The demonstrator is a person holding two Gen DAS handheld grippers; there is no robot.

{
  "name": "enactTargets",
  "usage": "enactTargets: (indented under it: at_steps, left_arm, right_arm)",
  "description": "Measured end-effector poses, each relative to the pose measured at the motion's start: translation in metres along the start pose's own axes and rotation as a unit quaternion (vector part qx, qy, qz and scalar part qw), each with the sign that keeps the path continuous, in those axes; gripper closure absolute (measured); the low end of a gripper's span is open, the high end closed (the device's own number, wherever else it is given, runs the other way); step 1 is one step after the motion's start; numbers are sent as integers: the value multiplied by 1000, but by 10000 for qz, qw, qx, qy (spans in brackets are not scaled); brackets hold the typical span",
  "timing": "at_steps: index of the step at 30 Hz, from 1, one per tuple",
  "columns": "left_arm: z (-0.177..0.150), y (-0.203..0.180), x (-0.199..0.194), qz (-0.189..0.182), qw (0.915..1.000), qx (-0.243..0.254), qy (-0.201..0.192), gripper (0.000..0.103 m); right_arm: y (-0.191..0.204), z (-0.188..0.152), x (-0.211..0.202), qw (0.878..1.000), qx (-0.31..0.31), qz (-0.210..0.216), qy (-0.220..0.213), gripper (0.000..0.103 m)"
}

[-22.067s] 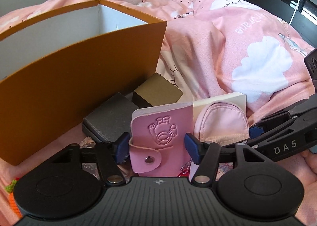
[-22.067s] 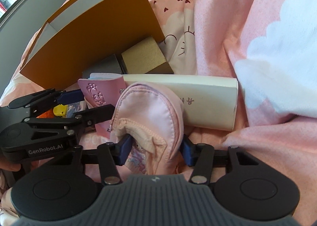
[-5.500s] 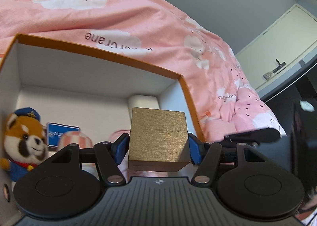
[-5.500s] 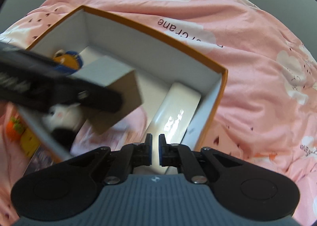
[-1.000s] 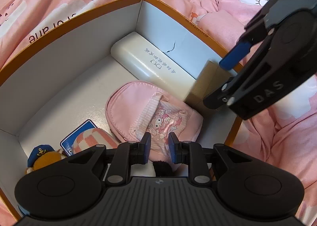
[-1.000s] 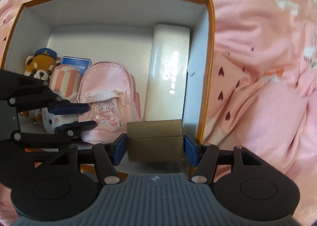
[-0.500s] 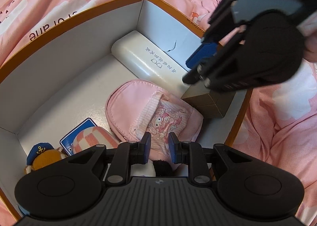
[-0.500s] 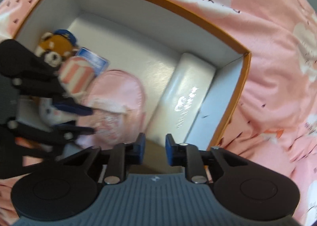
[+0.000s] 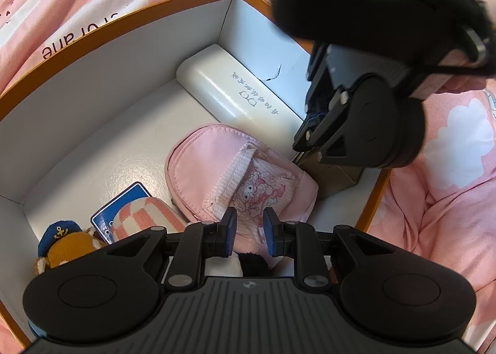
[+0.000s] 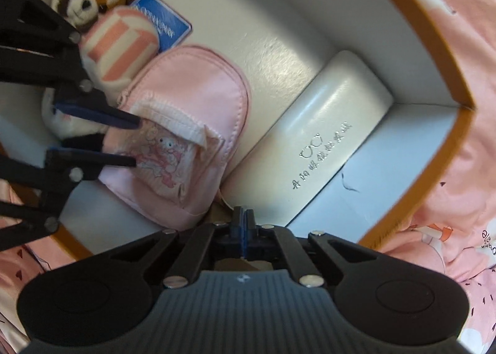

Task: Organize objects
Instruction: 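Withdraw the right gripper from the orange box, then move the right gripper to the black square case and grasp it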

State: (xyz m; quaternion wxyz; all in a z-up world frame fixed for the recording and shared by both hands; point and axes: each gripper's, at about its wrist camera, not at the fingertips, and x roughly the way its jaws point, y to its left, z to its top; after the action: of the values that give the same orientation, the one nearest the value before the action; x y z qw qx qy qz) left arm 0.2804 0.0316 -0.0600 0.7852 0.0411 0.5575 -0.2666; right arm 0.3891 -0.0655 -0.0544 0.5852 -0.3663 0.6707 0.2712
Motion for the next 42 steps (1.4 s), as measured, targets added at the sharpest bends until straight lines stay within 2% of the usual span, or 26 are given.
enactTargets:
  at_steps: [5,7,17,22,26,30,34,38,42]
  left_arm:
    - [-2,-1,-3,12,10000,15,-33,77]
    - [-2,0,-4,1,10000,-3,-51,77]
    - [-5,-20,-24,171,9995,1,-280,73]
    - [-4,-38,-43,323,9978,-133,-569,68]
    - [-11,-56,-62,602,9943,-340,-813,66]
    - [-25,-72,-72,736,9897,-686,-1015,66]
    - [-42,-86,-74,753,9849,-959,-1228,64]
    - [-62,-94,-75,774,9778,-1364,-1389,56]
    - [-84,-96,-69,762,9727,-1704,-1379,45]
  right_arm:
    - [1,3,2,9999,2,-115,36,103]
    - [-1,1,-3,9999,53,-101,-80,98]
    - [-5,-24,-40,9973,342,-114,-636,96]
    - [11,-45,-66,9925,338,-93,-1171,96]
    - [33,-69,-83,9861,298,-153,-1625,93]
    - [46,-96,-94,9764,160,-303,-2131,77]
    - [70,-121,-98,9634,305,-345,-2640,77]
    - [85,-157,-93,9377,626,-487,-3384,75]
    - [87,-186,-76,9107,1457,-87,-3865,64]
